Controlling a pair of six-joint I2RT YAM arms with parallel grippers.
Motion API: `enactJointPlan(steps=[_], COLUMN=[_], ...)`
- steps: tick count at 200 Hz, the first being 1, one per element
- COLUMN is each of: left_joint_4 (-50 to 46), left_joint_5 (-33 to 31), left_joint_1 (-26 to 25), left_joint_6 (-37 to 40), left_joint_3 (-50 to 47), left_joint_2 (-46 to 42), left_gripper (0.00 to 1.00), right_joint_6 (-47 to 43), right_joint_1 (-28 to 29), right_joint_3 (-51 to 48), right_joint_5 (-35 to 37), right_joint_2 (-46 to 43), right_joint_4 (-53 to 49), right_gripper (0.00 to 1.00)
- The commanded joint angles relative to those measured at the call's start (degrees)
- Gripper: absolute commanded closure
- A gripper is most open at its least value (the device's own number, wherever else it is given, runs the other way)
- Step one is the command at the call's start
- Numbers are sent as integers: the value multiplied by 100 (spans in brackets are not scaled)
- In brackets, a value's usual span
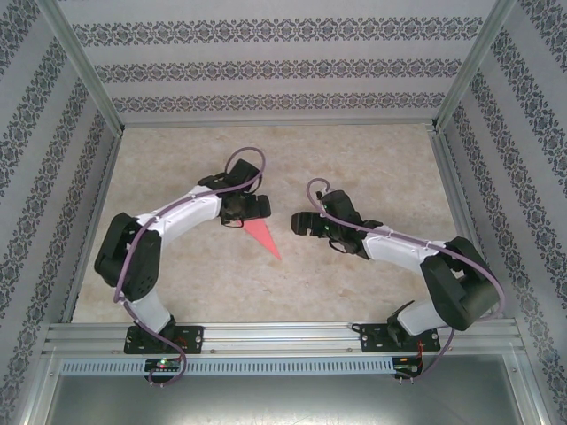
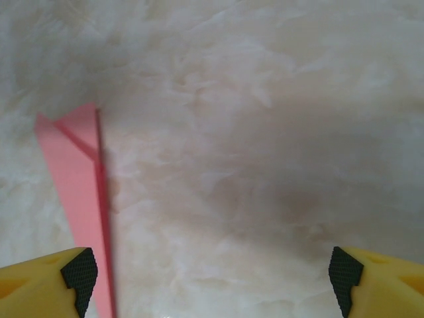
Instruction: Fold a paper plane with a square sheet of paper (pick it up from the middle)
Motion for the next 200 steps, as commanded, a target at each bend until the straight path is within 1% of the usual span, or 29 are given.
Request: enactJointPlan(steps=[1, 16, 33, 53, 77, 101, 146, 177, 200], left_joint_4=[-1138, -1405, -1601, -1872, -2018, -2125, -2126, -1973, -1779], left_joint_5=[-1099, -1223, -1212, -1218, -1186, -1220, -1257, -1113, -969], left_joint_1=[-335, -475, -541, -582, -630, -648, -648, -648, -648], left_joint_6=[-162, -196, -230, -316, -426, -599, -825, -935, -946], left_joint_3=[617, 1023, 1392, 1785, 1974, 1955, 1749, 1577, 1446], left_joint_2=[559, 992, 1465, 1894, 2102, 2105, 1765, 1602, 1463], left_gripper=[9, 9, 9, 14, 20, 28, 38, 40, 37], right_joint_6=[147, 169, 148, 114, 65, 30, 44, 87, 109], right_joint_1=[-234, -399, -568, -722, -828, -874, -874, -874, -876], right_joint_3=[24, -3, -7, -15, -9, 52, 134, 164, 175], right_joint_5=[228, 143, -11, -132, -247, -354, -544, -702, -759], right_joint_2=[189, 251, 290, 290, 327, 431, 591, 702, 729], right_joint_4=[97, 125, 129, 94, 103, 109, 147, 192, 209], right_gripper=[7, 7, 7, 7, 8, 8, 10, 11, 12])
